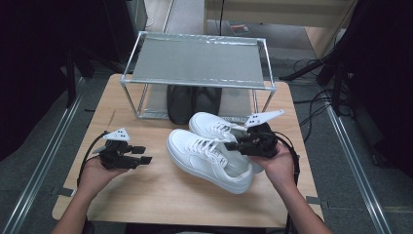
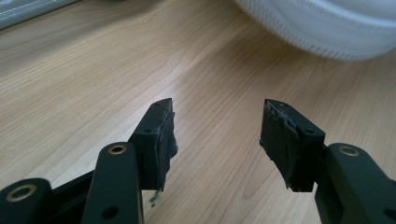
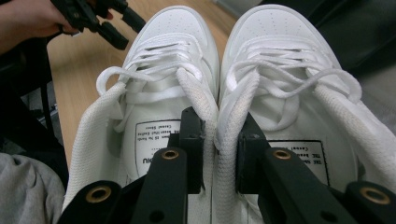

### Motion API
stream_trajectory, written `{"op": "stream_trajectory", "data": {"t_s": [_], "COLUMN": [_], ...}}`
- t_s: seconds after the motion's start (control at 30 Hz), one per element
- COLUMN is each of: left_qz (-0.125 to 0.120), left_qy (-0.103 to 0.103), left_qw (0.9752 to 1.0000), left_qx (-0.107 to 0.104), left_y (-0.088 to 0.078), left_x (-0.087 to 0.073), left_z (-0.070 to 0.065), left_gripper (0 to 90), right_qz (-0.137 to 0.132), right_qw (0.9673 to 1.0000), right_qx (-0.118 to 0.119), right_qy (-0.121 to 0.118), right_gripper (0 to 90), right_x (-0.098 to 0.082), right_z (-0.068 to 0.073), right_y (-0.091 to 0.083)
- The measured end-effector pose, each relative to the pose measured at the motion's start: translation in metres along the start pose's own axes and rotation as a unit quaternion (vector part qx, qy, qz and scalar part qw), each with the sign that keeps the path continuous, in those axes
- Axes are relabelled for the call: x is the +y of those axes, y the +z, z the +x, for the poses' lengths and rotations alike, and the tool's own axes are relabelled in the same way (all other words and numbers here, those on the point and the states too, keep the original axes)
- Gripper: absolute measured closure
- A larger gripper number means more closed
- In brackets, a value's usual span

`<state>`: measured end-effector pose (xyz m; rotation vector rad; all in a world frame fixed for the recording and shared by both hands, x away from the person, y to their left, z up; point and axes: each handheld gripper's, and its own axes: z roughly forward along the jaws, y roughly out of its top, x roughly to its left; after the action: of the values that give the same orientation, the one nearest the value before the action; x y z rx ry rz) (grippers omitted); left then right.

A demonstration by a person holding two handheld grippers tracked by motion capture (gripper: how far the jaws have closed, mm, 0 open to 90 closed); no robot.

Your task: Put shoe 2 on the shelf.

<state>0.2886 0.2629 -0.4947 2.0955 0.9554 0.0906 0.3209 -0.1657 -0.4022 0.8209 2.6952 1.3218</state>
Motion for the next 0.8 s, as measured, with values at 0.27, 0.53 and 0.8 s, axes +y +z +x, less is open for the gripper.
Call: {"op": "stream_trajectory", "data": {"t_s": [0.27,0.53,0.8], "left_qz": [0.000,0.002,0.003], "left_qy": [-0.006,-0.007,-0.008], "left_qw": [1.0000,0.9999,0.9999], "left_qx": [0.005,0.008,0.006], "left_y": [-0.005,-0.007,-0.008], "left_x": [-0.006,-0.009,-0.010], "left_z": [-0.001,-0.001,-0.001], "left_gripper": [44.4,44.4,44.4], "right_qz": [-0.009,-0.006,-0.011], "right_qw": [0.9995,0.9988,0.9983], "right_qx": [0.027,0.040,0.043], "right_qy": [-0.013,-0.026,-0.037], "right_gripper": [78.2,78.1,78.2], "right_x": [0.029,0.055,0.083], "right_z": [-0.001,0.002,0.003], "right_y": [-0.008,-0.010,-0.016]}}
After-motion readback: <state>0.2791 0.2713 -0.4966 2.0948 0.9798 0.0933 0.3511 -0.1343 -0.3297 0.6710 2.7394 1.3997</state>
